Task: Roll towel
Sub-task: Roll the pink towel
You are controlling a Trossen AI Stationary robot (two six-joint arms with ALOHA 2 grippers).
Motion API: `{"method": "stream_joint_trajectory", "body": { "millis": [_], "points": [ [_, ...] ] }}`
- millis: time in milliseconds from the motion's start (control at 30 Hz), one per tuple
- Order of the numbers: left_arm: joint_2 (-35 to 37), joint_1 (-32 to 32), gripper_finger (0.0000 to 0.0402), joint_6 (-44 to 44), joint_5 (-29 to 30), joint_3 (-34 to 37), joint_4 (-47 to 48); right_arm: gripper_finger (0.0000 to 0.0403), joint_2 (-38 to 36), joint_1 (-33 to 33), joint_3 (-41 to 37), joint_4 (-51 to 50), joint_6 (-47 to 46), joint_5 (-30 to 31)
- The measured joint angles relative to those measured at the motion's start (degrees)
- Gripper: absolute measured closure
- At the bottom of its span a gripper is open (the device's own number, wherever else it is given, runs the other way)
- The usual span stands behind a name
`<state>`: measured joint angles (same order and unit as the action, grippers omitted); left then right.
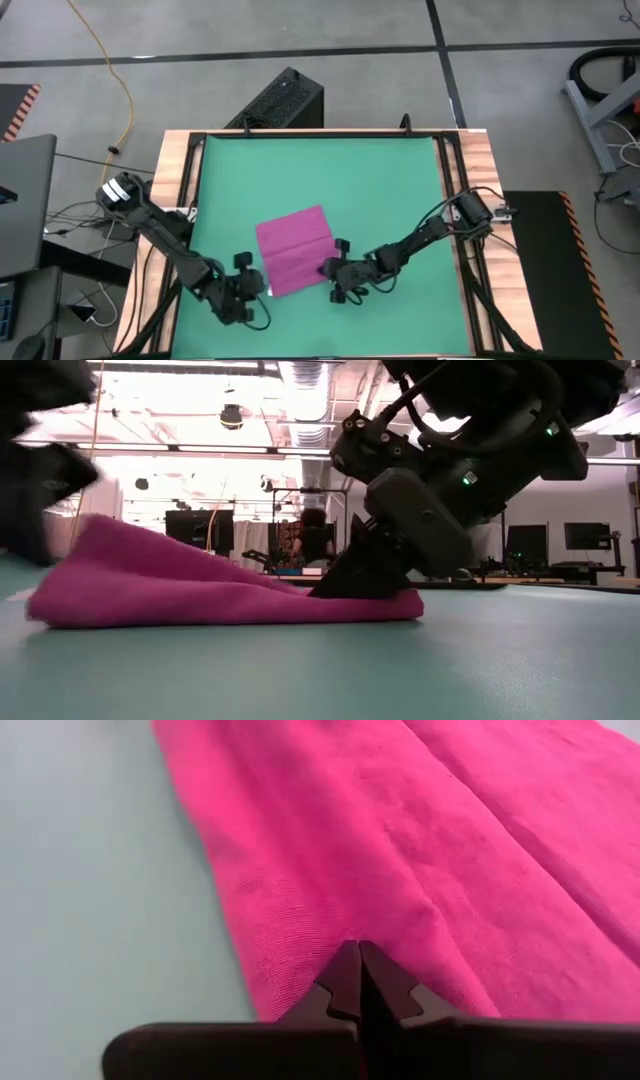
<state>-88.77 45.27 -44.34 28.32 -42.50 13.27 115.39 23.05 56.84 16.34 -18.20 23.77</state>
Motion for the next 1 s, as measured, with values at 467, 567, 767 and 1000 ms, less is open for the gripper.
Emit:
{"method": "stream_joint_trajectory", "body": {
  "millis": [467, 567, 767, 1000],
  "points": [
    [1.3, 7.5, 0.0349, 17.5, 38.3, 0.2, -10.0, 0.0387, 0.0, 0.0, -0.1, -0.5, 0.1, 0.0],
    [-1.2, 4.8, 0.0349, 25.0, 34.1, 0.3, -15.0, 0.0387, 0.1, -0.1, -0.2, -0.5, 0.2, 0.0],
    [-7.5, 0.5, 0.0377, 31.0, 26.9, 0.3, -22.4, 0.0387, 0.1, -0.3, -0.2, -0.5, 0.2, -0.1],
    [-10.6, -0.6, 0.0398, 18.0, 26.2, 0.3, -15.3, 0.0387, 0.1, -0.3, -0.2, -0.5, 0.2, -1.2]
  ]
}}
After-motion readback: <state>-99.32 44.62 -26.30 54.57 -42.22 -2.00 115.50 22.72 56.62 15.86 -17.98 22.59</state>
